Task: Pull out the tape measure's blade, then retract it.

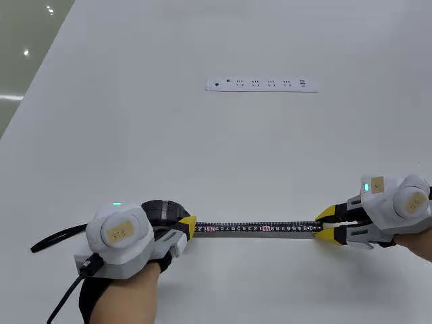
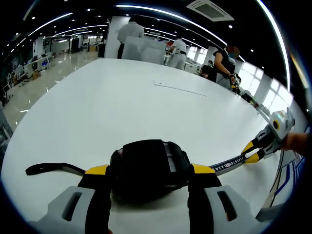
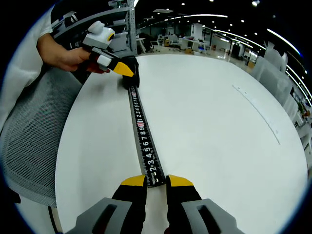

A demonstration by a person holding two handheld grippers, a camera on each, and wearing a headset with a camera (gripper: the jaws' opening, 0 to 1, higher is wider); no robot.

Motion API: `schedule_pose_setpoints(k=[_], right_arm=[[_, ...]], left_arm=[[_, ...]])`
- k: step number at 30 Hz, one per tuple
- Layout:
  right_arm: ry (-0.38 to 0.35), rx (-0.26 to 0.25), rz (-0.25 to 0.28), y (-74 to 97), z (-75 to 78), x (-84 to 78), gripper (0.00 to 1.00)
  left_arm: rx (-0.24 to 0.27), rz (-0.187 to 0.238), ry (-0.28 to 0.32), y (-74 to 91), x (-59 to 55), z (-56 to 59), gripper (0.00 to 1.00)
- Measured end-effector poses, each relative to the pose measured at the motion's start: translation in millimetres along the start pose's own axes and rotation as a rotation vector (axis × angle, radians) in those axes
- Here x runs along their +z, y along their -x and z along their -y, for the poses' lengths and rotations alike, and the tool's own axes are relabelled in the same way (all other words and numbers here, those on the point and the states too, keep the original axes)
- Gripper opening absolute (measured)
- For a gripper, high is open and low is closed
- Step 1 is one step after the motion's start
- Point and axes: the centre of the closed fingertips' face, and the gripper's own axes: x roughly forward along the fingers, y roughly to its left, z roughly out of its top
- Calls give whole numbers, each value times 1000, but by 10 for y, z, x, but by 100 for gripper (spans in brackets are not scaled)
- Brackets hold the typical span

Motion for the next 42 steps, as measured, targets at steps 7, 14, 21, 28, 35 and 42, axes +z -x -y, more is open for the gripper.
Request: schedule_pose_setpoints(k=[7,14,21,28,35,42], right_arm=[[2,2,6,-15,-14,18,12],[9,-6,21,-18,-17,51,12],[16,17,55,-134,-79,258,12],[24,33,66,-261,-88,375,11],[16,44,86,-329,-112,451,11],[17,57,103,-416,-120,553,11]], left_arm=[[3,-10,8,3,-4,-4,58],[-3,-15,22,0,-8,-7,58],[-8,-17,24,2,-9,-8,58],[-11,-19,33,4,-8,-7,58],[-17,-22,35,4,-11,-1,58],[-22,-23,40,6,-13,-2,57]])
